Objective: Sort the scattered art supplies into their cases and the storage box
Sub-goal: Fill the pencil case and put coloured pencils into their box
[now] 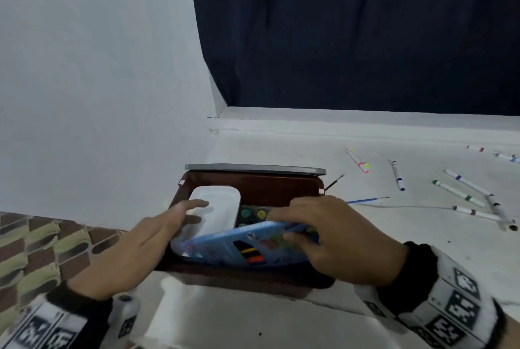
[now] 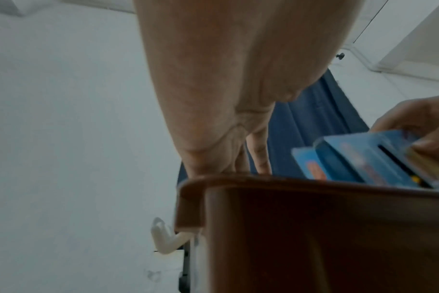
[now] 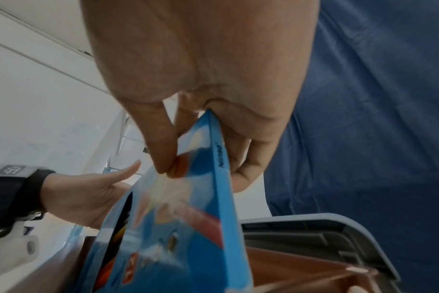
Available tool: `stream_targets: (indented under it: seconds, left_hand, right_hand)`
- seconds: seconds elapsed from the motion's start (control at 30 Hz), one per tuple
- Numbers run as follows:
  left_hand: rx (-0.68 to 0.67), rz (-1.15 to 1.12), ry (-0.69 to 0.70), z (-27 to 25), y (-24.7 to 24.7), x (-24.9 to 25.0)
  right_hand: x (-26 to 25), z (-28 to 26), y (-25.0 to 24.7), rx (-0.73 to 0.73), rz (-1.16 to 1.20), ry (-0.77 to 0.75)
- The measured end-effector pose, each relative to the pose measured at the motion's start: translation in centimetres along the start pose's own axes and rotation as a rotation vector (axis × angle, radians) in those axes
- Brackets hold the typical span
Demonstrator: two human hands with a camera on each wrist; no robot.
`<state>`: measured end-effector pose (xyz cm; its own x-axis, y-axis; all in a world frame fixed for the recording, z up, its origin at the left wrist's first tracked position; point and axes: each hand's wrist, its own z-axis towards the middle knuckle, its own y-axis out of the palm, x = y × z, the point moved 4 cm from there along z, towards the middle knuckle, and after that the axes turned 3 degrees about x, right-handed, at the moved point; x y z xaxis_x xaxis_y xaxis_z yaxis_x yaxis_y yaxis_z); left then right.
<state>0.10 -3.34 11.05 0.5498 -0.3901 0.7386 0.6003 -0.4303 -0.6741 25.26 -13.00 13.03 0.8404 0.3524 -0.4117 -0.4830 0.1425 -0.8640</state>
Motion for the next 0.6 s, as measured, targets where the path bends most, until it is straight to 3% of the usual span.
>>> stream_targets:
  seconds: [0.1,0.27,0.4,0.6]
  left_hand:
    - [-0.133,0.092,0.040,1.3,0.4,-0.9]
    - [-0.148,0.197,0.017,2.5,0.7,-1.6]
    - [-0.281,0.336,0.086,1.7,2.0,-0.6]
    - [-0.194,0.351,0.063,1.7,2.7,-1.1]
  right_hand:
    - [-0.7,0.7,0.8,-0.023,0.006,0.022]
    - [-0.7,0.3,2.2,-0.079,0.026,0.043]
    - [-0.8,-0.1,3.0,-0.186,0.013,0.040]
    - [-0.1,-0.4,5.1,-0.444,0.018,0.148]
